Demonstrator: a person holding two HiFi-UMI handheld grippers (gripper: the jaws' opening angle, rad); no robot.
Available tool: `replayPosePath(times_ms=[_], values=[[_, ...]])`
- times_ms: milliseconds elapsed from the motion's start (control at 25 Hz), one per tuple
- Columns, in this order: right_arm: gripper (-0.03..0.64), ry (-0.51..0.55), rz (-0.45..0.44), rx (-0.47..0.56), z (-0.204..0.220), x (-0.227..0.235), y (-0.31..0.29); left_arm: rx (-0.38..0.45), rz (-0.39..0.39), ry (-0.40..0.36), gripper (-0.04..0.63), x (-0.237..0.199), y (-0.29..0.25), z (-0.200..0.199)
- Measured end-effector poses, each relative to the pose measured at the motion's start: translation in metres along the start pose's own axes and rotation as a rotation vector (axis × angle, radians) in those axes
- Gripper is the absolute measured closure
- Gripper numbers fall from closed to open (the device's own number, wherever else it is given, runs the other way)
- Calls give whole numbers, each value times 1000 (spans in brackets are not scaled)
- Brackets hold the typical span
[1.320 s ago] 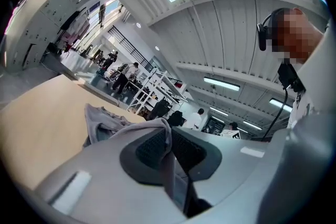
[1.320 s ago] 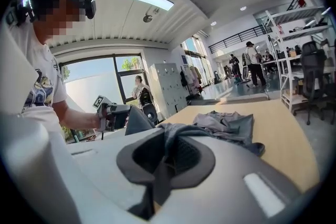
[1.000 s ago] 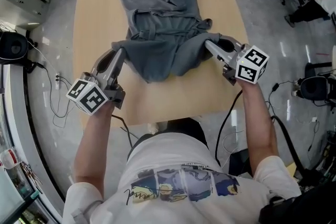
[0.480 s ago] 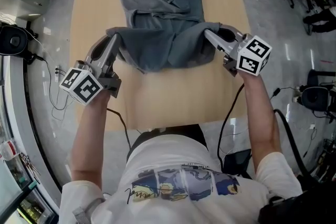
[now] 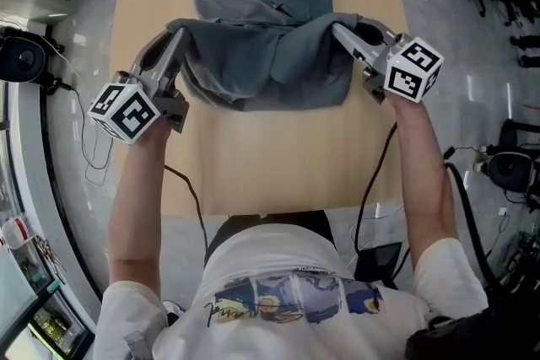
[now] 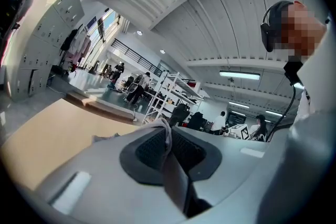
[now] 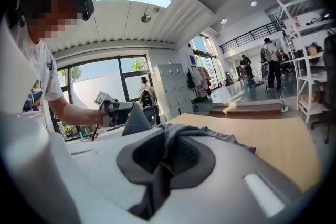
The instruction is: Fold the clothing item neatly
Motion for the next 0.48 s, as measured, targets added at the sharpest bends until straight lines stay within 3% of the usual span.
replayPosePath(times_ms=[480], values=[[600,5,-6,14,7,70,-33,17,-42,-54,560,-34,-60,-20]])
Point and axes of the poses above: the fingertips, and each gripper's own axes: y backward along the fingers, x to its right, z out of its underside, the point moved 6 cm from there along y, backward along the fingers, and after that the axes turned 13 degrees about y, right-handed, at the moved point
